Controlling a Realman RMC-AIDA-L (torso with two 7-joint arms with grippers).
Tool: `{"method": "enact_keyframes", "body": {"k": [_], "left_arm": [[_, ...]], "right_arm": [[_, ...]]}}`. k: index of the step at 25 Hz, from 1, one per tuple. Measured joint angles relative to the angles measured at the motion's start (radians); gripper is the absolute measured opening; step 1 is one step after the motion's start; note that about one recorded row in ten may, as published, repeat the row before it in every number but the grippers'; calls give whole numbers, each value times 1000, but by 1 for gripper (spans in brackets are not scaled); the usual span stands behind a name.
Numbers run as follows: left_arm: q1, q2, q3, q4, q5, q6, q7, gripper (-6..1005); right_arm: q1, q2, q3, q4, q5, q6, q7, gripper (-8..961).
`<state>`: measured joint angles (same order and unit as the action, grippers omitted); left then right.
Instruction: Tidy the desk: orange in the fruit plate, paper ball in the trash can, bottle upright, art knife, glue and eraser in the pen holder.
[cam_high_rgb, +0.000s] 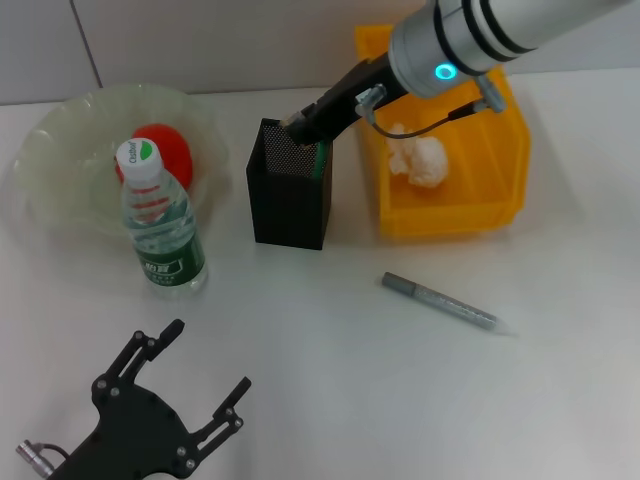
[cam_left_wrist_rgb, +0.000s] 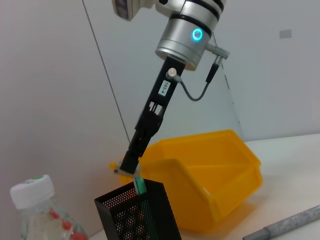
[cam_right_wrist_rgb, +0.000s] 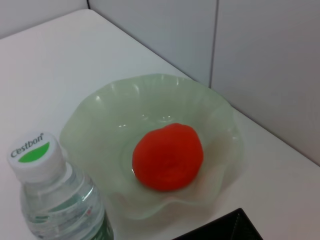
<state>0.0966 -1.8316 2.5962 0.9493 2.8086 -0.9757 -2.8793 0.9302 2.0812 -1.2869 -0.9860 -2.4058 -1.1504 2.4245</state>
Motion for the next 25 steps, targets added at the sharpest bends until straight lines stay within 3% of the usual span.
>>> {"method": "enact_keyframes", "body": {"k": [10,21,25], "left_arm": [[-3,1,-7,0,3,0,0,833],[-11,6,-17,0,3,0,0,834],[-11,11,-19,3,5,0,0,834]], "right_arm": [[17,2,-10,44,2,32,-15,390],[-54,4,-22,-112,2,-67,44,444],[-113,3,-22,-241,2,-145,76,598]]}}
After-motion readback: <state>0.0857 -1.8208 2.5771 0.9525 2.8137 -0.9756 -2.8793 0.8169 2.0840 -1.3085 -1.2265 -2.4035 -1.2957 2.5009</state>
